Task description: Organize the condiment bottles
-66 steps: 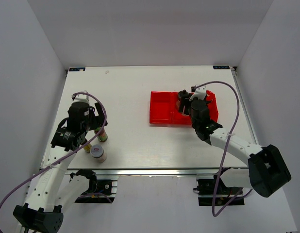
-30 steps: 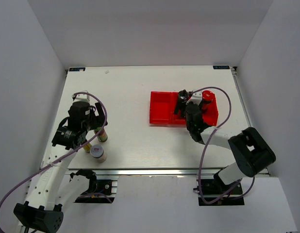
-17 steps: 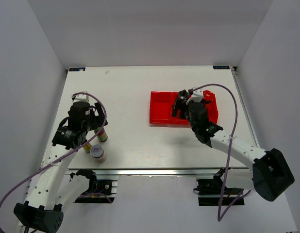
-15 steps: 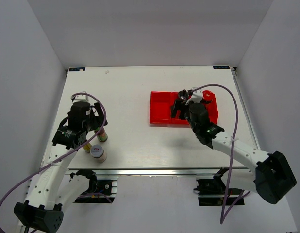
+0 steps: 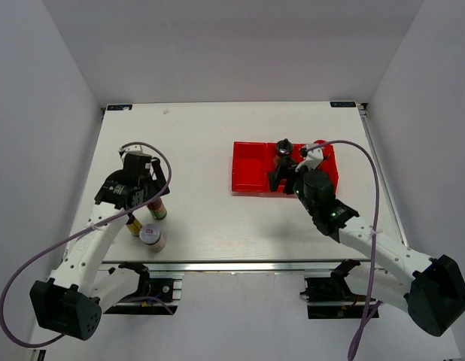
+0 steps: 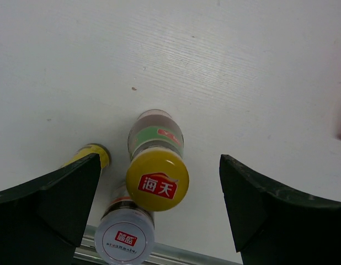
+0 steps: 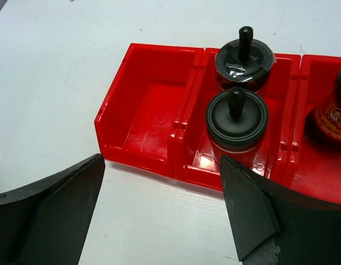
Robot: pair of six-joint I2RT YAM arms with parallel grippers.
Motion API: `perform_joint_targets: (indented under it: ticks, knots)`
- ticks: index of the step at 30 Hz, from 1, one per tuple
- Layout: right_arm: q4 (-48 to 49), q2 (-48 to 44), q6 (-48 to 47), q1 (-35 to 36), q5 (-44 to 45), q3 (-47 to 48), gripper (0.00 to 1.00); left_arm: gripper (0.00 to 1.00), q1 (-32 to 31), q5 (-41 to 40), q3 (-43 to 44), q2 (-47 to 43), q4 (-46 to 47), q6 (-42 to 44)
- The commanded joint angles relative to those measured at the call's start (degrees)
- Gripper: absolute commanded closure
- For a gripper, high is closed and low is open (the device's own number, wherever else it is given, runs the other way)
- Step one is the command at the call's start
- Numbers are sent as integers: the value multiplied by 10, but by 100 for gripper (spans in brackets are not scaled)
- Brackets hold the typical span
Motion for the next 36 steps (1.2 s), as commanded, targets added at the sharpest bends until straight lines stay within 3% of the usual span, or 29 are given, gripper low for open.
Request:
perform_joint_targets:
  ticks: [1,6,15,18,22,25,29,36]
  knots:
    - [2,-28,-16,0,0,-8,11,2,0,-11,11,10,7,24]
    - [-14,-58,-17,0,28,-18,11,2,0,24,26,61,14,44]
    - [-17,-87,-7,-1,71,-35,11,5,1,-6,10,60,29,22]
    - [-16,-89,-3,0,81,-38,11,10,0,-3,-3,47,40,11]
    - [-17,-91,1,-1,97,-41,11,25,0,-4,-3,41,37,2]
    - [-19,-95,4,-1,102,-43,11,29,0,-4,-1,42,30,0]
    - [-20,-107,7,-1,109,-50,11,29,1,-9,-4,41,18,-10]
    - [-13,-116,16,0,113,-59,11,19,0,-58,-5,20,-7,-77]
